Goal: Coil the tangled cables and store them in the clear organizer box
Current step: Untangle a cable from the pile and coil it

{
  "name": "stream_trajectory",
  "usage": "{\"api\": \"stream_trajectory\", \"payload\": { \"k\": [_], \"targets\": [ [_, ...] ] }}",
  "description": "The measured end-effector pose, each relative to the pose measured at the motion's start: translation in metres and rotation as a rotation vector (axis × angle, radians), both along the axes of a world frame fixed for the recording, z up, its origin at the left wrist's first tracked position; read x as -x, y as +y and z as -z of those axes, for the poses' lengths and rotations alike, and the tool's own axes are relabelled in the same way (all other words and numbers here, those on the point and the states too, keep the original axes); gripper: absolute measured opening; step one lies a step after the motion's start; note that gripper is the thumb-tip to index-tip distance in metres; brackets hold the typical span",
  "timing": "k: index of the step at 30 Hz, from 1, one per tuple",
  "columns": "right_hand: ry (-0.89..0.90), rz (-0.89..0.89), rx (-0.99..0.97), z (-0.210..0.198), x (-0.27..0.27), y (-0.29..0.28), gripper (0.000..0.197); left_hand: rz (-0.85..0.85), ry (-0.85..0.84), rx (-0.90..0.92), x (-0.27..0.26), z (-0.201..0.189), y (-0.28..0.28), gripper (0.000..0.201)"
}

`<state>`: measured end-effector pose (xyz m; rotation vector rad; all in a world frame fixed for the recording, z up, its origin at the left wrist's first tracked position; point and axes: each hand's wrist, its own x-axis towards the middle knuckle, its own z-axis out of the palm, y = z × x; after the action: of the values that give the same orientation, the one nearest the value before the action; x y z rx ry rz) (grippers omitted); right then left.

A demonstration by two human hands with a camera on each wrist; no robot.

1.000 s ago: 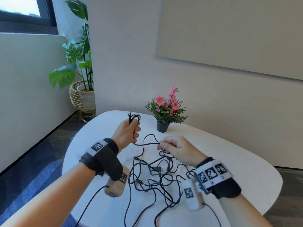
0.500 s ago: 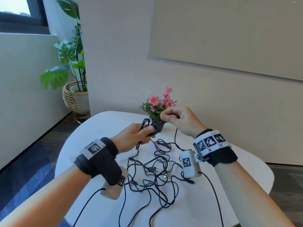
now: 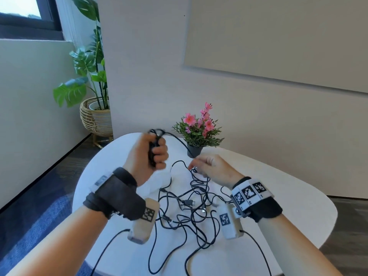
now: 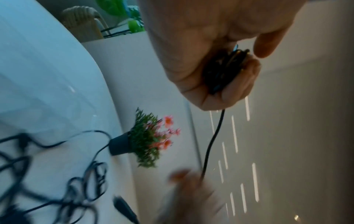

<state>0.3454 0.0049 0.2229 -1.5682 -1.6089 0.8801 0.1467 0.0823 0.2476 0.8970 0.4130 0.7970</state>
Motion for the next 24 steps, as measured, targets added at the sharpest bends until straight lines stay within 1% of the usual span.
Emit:
{"api": "stream_trajectory", "payload": {
  "k": [1,2,4,7,9,11,14,15,18,19,20,21,23,24],
  "targets": [
    [-0.008,-0.004,0.015,0.011,0.0,-0.003,0.023,-0.051,-0.067,0.014,0.004,-0.006,0.005,0.016],
    [-0.016,-0.005,0.024,0.021,-0.001,-0.006,0.023,-0.096,-0.101,0.014,0.009,-0.011,0.011,0.021],
    [-0.026,0.012,0.026,0.036,-0.005,-0.011,0.023,-0.166,-0.073,-0.021,0.017,-0.015,0.02,0.029],
    [0.041,0.015,0.039,0.04,-0.008,-0.019,0.021,-0.234,-0.007,-0.071,0.025,-0.008,0.025,0.03],
    [0.167,-0.01,0.05,0.035,-0.008,-0.025,0.029,-0.264,-0.014,-0.055,0.029,-0.004,0.029,0.03],
    [0.352,-0.032,0.059,0.03,-0.009,-0.032,0.045,-0.293,-0.004,-0.024,0.034,0.001,0.034,0.03],
    [0.666,0.039,0.064,0.022,-0.011,-0.038,0.055,-0.332,0.033,0.006,0.037,0.016,0.039,0.03],
    [0.743,0.06,0.068,0.021,-0.012,-0.038,0.057,-0.343,0.027,0.024,0.038,0.021,0.04,0.031],
    [0.826,0.104,0.071,0.021,-0.014,-0.04,0.064,-0.395,-0.064,0.08,0.041,0.032,0.043,0.034],
    [0.839,0.145,0.071,0.022,-0.014,-0.041,0.067,-0.42,-0.11,0.09,0.044,0.033,0.046,0.035],
    [0.832,0.2,0.063,0.023,-0.016,-0.044,0.065,-0.449,-0.155,0.098,0.048,0.033,0.051,0.035],
    [0.81,0.261,0.048,0.025,-0.019,-0.046,0.056,-0.479,-0.196,0.106,0.054,0.033,0.056,0.035],
    [0.684,0.35,-0.001,0.031,-0.028,-0.05,0.032,-0.529,-0.259,0.118,0.068,0.032,0.067,0.038],
    [0.596,0.366,-0.013,0.035,-0.033,-0.05,0.024,-0.543,-0.286,0.128,0.074,0.032,0.071,0.041]
  ]
}}
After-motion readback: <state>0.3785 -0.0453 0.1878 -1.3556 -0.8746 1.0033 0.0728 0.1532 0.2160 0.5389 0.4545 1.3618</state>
